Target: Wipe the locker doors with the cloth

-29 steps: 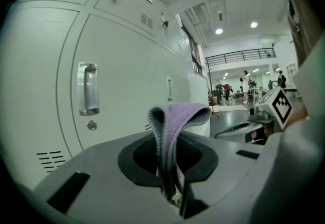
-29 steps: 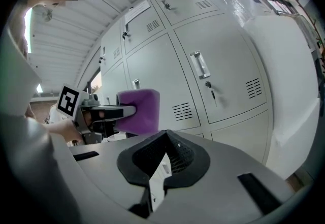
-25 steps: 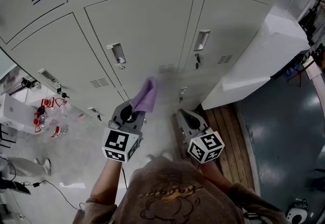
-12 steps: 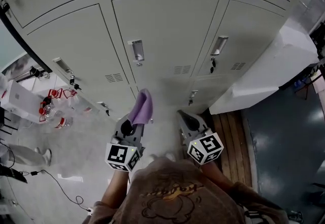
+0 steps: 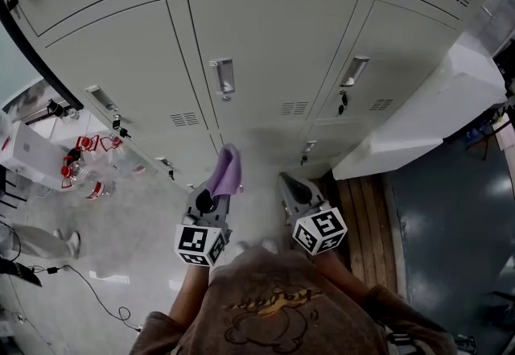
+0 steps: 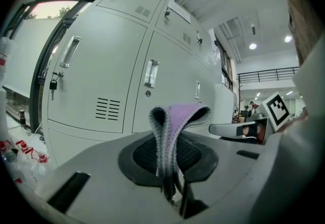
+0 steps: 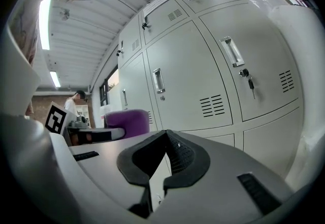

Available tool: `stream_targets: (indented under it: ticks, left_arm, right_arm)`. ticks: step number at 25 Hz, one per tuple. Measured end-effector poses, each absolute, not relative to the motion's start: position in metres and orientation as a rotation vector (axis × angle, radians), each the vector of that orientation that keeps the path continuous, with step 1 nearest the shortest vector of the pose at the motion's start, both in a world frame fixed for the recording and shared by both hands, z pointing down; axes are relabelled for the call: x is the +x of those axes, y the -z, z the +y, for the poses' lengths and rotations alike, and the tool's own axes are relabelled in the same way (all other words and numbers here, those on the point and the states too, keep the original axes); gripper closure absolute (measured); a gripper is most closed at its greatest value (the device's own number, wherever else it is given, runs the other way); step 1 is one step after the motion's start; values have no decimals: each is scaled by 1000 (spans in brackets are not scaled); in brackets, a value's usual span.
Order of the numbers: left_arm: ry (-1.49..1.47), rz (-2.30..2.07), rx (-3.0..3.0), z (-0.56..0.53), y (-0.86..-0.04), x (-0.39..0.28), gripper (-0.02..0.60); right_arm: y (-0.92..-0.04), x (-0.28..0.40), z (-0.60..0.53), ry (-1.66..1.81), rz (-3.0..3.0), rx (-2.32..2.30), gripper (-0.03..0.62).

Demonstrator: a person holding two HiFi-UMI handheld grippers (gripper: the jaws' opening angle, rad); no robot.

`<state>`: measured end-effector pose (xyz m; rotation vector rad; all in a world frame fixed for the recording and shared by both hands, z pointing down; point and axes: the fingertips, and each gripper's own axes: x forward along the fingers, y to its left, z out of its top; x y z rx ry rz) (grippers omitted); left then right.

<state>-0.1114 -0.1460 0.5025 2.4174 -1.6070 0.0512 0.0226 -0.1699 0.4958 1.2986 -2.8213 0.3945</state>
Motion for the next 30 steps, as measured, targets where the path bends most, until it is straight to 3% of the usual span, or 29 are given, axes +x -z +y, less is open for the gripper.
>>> stream_targets:
  ticks: [30]
  left_arm:
    - [-66,-1621,2386,-145,-499,-143,538]
  right_arm:
    - [-488,4,-166,-371,-2836,1246,597]
